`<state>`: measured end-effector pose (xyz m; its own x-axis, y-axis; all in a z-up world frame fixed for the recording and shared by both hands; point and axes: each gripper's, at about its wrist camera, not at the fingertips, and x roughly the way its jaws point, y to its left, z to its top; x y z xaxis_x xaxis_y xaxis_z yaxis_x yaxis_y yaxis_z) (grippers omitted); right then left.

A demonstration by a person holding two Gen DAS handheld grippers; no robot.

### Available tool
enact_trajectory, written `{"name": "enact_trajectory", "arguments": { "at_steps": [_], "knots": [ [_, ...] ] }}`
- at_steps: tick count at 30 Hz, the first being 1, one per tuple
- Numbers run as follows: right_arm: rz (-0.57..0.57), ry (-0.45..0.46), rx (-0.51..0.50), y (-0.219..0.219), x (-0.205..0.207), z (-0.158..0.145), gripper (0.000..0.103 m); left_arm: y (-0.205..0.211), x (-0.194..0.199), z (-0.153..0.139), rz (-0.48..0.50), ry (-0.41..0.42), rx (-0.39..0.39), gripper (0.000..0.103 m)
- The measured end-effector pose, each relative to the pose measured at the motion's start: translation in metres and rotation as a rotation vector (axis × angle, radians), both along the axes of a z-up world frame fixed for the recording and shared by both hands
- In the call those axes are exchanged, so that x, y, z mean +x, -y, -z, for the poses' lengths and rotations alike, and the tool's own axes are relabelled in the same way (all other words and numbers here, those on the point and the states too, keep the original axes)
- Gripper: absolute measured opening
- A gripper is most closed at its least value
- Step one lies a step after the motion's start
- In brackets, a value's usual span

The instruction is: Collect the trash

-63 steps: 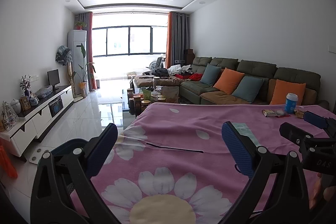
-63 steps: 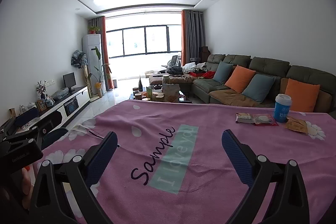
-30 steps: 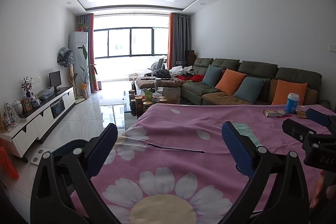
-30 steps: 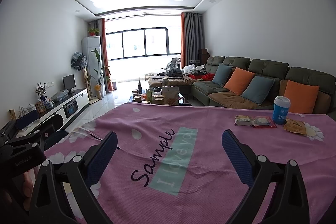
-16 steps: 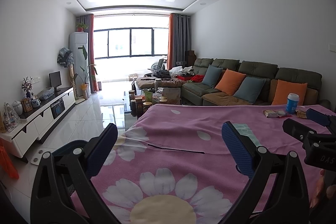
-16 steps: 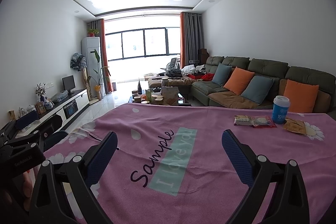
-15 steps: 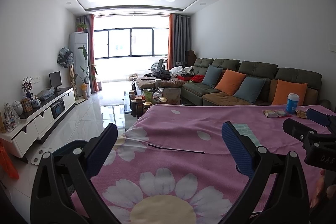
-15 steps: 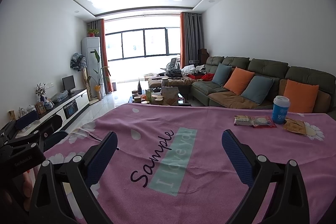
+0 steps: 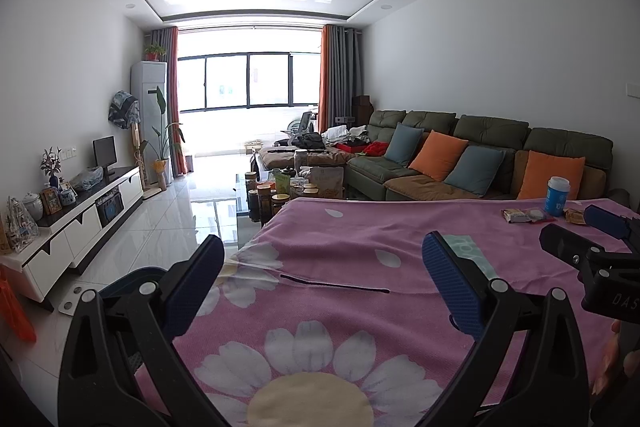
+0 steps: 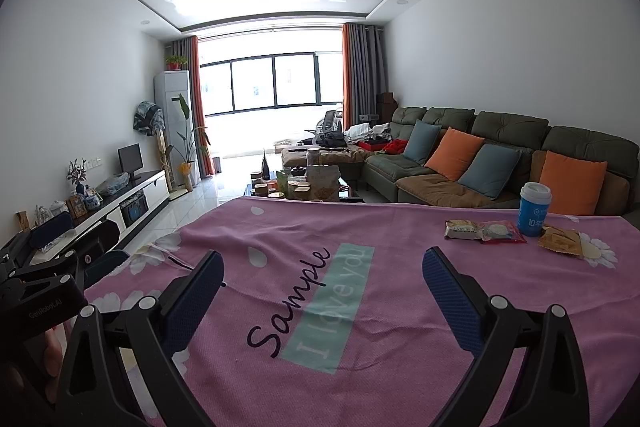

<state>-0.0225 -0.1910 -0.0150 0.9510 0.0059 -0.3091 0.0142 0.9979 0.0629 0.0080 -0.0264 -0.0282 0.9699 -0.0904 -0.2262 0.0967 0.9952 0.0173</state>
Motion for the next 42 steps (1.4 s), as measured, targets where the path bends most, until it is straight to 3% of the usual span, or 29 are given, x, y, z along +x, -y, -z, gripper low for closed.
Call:
{"name": "enact_trajectory", "arguments": {
  "at_steps": [42],
  "knots": [
    [0.003, 0.000, 0.004, 0.0002, -0.0004, 0.0013, 0.096, -0.0006, 0.0020, 0.0016, 0.004, 0.003, 0.001, 0.098]
  ]
}}
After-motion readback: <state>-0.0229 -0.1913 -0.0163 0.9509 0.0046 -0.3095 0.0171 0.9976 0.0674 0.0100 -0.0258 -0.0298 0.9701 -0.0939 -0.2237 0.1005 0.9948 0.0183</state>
